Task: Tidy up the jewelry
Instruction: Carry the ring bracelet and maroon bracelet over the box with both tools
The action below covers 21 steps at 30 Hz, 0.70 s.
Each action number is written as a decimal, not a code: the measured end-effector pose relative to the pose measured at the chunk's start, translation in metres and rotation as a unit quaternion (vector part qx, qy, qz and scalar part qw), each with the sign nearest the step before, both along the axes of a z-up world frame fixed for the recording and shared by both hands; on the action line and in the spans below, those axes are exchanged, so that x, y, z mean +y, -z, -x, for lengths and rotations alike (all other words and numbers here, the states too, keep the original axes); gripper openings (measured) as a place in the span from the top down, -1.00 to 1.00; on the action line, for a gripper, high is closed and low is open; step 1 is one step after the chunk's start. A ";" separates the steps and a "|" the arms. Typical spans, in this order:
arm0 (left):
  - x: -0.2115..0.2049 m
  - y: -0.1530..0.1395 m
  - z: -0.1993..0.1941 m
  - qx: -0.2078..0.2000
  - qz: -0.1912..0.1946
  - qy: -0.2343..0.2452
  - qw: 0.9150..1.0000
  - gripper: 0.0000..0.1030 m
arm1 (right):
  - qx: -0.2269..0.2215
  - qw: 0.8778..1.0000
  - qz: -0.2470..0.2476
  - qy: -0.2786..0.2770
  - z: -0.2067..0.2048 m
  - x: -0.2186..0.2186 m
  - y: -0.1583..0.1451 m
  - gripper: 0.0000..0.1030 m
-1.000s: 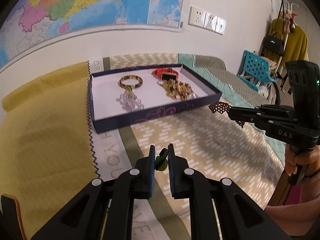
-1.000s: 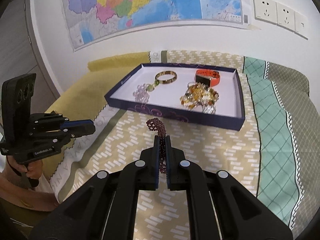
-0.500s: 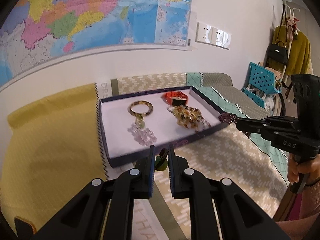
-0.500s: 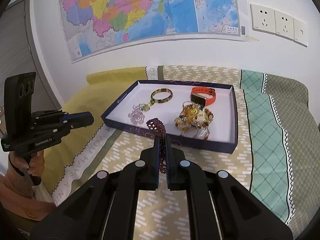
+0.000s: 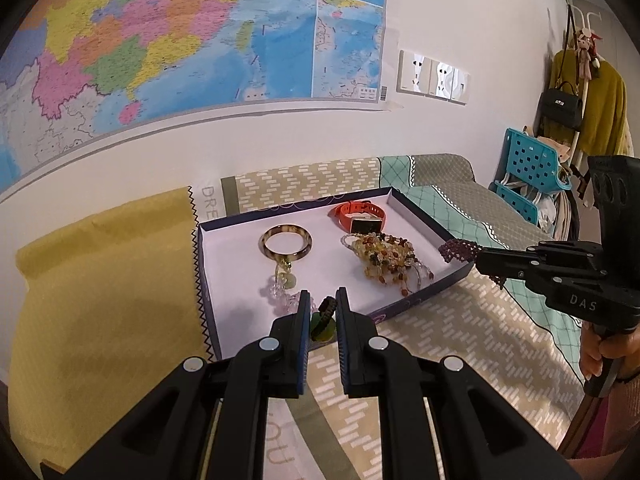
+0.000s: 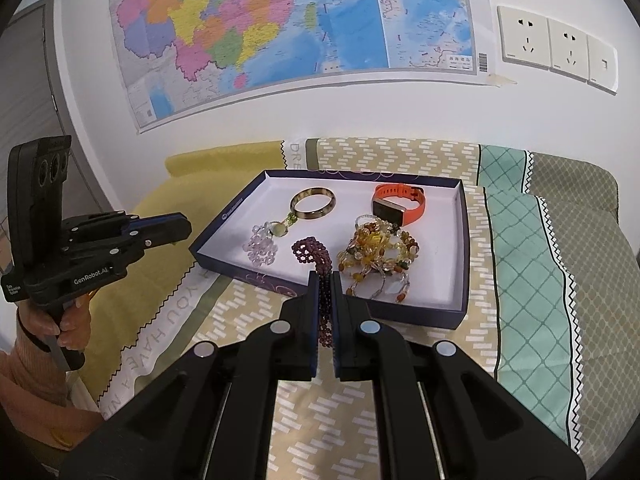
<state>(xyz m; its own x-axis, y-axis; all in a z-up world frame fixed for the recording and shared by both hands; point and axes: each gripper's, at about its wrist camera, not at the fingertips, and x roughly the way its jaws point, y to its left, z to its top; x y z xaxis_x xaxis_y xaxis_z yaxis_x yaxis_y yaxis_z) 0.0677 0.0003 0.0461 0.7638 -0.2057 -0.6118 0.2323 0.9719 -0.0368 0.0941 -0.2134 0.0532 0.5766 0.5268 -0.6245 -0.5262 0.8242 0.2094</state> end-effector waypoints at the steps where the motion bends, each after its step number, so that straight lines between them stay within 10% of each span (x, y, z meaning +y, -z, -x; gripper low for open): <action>1: 0.000 0.000 -0.001 0.000 0.000 0.000 1.000 0.79 | 0.000 1.000 0.000 -0.001 0.000 0.000 0.000 0.90; 21: -0.002 0.000 -0.023 0.001 -0.007 -0.008 1.000 0.79 | 0.004 1.000 0.000 -0.006 -0.023 0.009 -0.001 0.90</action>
<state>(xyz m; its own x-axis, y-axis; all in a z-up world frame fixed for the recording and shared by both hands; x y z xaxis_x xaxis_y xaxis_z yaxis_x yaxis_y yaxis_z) 0.0908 -0.0015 0.0464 0.7660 -0.1857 -0.6154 0.2172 0.9758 -0.0241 0.1167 -0.2043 0.0543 0.5649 0.5341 -0.6290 -0.5348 0.8175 0.2138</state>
